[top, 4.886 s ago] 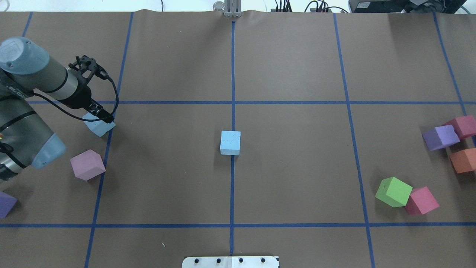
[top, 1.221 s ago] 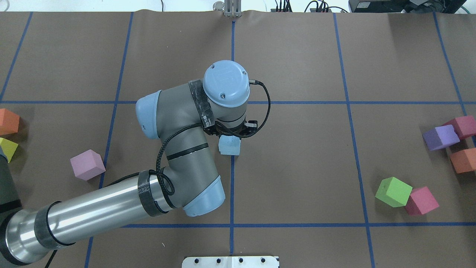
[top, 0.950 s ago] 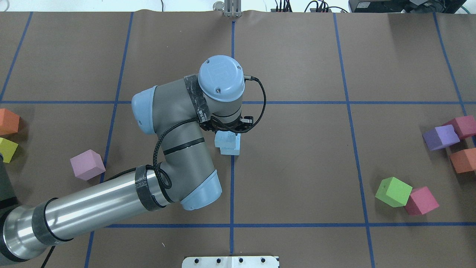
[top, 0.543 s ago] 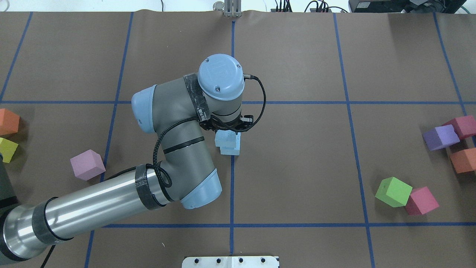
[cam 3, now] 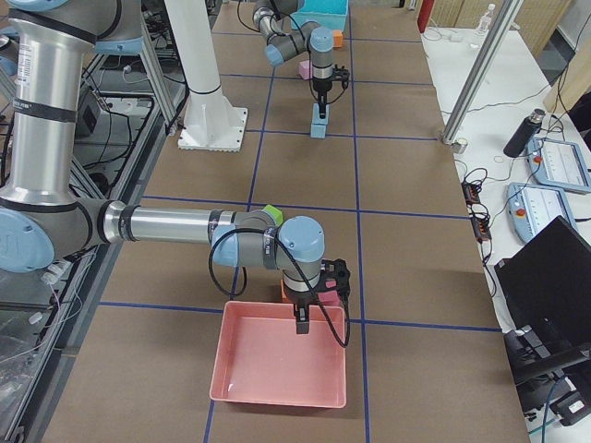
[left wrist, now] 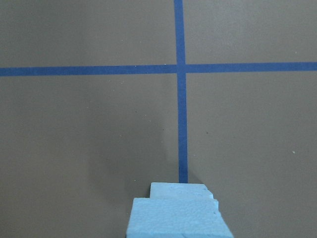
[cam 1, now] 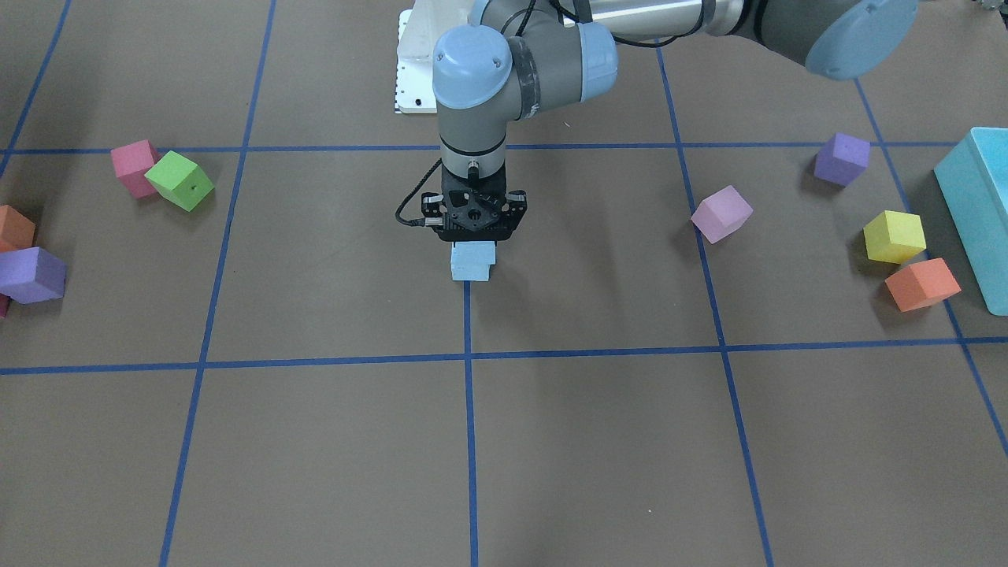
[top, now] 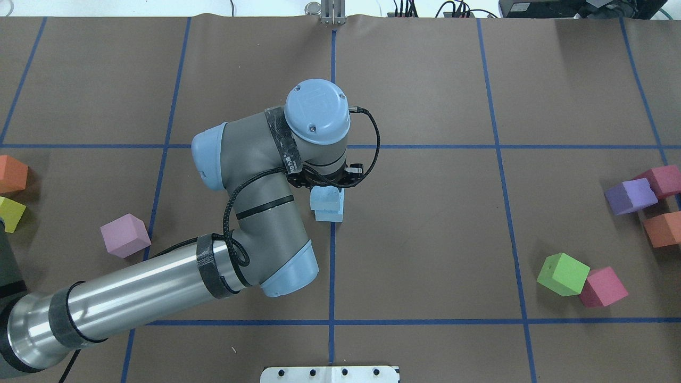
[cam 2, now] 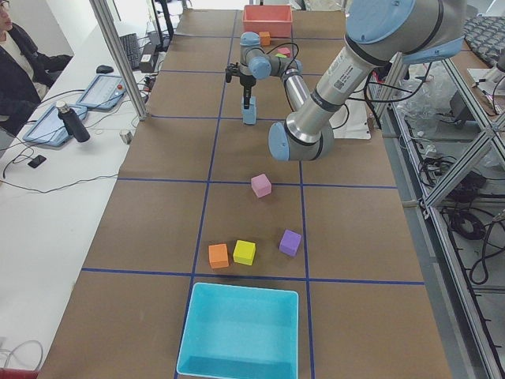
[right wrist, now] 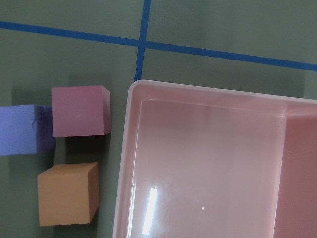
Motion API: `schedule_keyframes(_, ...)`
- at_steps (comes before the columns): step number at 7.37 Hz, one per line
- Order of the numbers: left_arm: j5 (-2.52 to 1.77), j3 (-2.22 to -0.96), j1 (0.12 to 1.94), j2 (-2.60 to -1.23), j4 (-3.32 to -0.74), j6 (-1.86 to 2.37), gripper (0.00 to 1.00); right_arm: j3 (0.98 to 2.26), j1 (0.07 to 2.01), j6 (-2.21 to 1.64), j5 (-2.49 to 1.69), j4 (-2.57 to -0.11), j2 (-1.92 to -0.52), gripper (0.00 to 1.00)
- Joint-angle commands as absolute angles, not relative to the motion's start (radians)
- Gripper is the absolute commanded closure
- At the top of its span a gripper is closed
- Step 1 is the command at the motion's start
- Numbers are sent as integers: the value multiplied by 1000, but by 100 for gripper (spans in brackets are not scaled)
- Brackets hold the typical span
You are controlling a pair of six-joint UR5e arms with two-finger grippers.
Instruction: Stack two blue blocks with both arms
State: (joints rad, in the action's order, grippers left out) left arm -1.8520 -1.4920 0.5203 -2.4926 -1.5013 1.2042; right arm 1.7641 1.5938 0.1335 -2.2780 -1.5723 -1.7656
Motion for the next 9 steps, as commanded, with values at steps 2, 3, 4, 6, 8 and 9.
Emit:
schedule_keyframes(2, -1852, -1459, 518, -2493, -1554, 1197, 26, 1764, 1594, 133, -2278, -1572, -1767, 0)
schedule_keyframes(3, -1850, -1463, 518, -2491, -1552, 1190, 3, 1764, 1594, 133, -2279, -1572, -1767, 0)
schedule_keyframes(4, -1848, -1479, 522, -2488, -1549, 1189, 2, 1764, 1594, 132, -2279, -1572, -1767, 0)
schedule_keyframes(6, -1867, -1553, 561, -2485, -1504, 1183, 2, 1764, 1594, 132, -2283, -1571, -1767, 0)
schedule_keyframes(8, -2015, -1676, 683, -2433, -1398, 1034, 2, 1764, 1594, 135, -2283, -1571, -1767, 0)
schedule_keyframes(9, -2096, -1745, 771, -2330, -1397, 893, 2, 1764, 1594, 143, -2281, -1571, -1769, 0)
